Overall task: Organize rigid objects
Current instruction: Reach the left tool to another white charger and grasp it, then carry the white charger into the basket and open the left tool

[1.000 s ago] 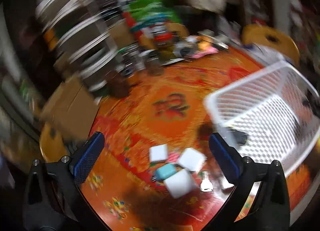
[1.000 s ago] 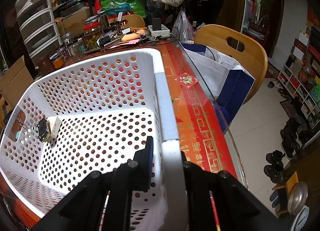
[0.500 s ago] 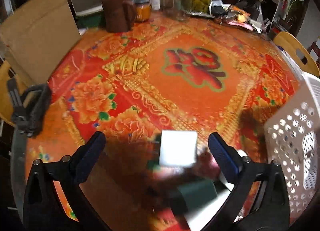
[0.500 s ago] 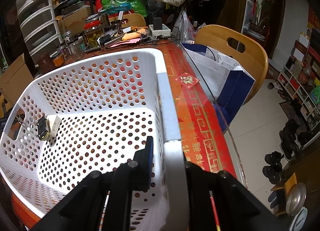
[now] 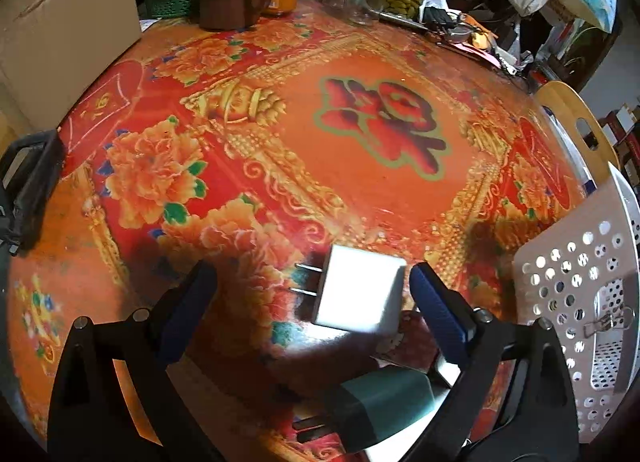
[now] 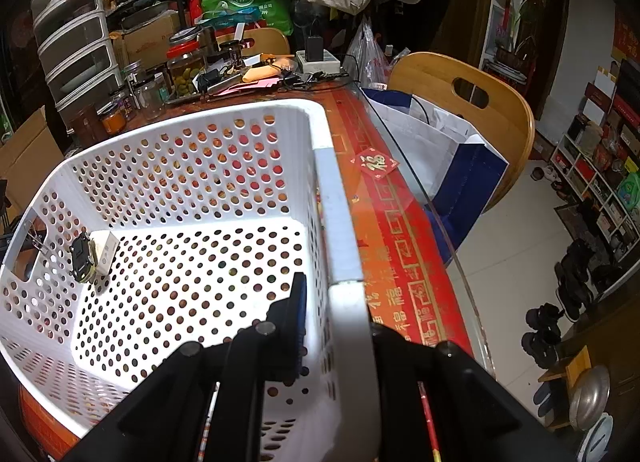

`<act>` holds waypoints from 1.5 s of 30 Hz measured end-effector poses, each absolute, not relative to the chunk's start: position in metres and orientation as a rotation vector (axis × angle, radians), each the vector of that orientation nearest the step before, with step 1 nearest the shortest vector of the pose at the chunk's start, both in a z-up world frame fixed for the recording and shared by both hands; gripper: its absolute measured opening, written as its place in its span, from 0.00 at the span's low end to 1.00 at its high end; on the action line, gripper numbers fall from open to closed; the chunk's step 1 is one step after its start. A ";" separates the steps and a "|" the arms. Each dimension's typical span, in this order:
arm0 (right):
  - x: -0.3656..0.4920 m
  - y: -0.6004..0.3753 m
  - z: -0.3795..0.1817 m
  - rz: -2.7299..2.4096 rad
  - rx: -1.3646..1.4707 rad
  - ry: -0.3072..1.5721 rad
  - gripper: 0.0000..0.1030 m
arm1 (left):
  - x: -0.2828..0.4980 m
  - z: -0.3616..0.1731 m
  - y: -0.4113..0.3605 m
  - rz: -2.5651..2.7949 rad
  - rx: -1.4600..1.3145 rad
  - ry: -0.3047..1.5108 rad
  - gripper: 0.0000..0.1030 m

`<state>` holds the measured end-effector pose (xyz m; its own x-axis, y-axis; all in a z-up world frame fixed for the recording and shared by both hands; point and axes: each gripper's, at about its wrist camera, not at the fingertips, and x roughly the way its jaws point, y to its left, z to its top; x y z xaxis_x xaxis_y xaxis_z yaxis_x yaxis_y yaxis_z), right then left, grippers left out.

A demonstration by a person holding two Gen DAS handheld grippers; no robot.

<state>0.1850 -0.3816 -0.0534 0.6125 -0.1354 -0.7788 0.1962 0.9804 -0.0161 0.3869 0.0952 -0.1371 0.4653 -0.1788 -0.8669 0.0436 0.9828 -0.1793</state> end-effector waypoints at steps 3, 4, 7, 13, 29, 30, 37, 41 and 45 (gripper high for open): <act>0.185 -0.381 -0.053 -0.192 0.070 0.892 0.10 | 0.385 -0.134 0.089 -0.147 -0.129 1.064 0.93; 0.185 -0.381 -0.053 -0.193 0.067 0.892 0.10 | 0.385 -0.134 0.088 -0.154 -0.128 1.063 0.93; 0.185 -0.381 -0.052 -0.194 0.064 0.894 0.10 | 0.387 -0.138 0.081 -0.167 -0.112 1.077 0.93; 0.186 -0.381 -0.052 -0.193 0.061 0.896 0.10 | 0.390 -0.143 0.080 -0.152 -0.119 1.091 0.90; 0.185 -0.379 -0.057 -0.186 0.068 0.899 0.10 | 0.379 -0.131 0.074 -0.086 -0.052 1.041 0.52; 0.185 -0.379 -0.057 -0.185 0.068 0.899 0.10 | 0.377 -0.128 0.076 -0.080 -0.053 1.027 0.52; 0.186 -0.379 -0.056 -0.193 0.054 0.907 0.10 | 0.357 -0.093 0.084 -0.009 -0.023 0.923 0.52; 0.187 -0.379 -0.055 -0.197 0.045 0.908 0.10 | 0.339 -0.055 0.073 0.079 0.100 0.855 0.52; 0.186 -0.379 -0.055 -0.193 0.045 0.905 0.10 | 0.319 -0.007 0.050 0.017 0.154 0.833 0.52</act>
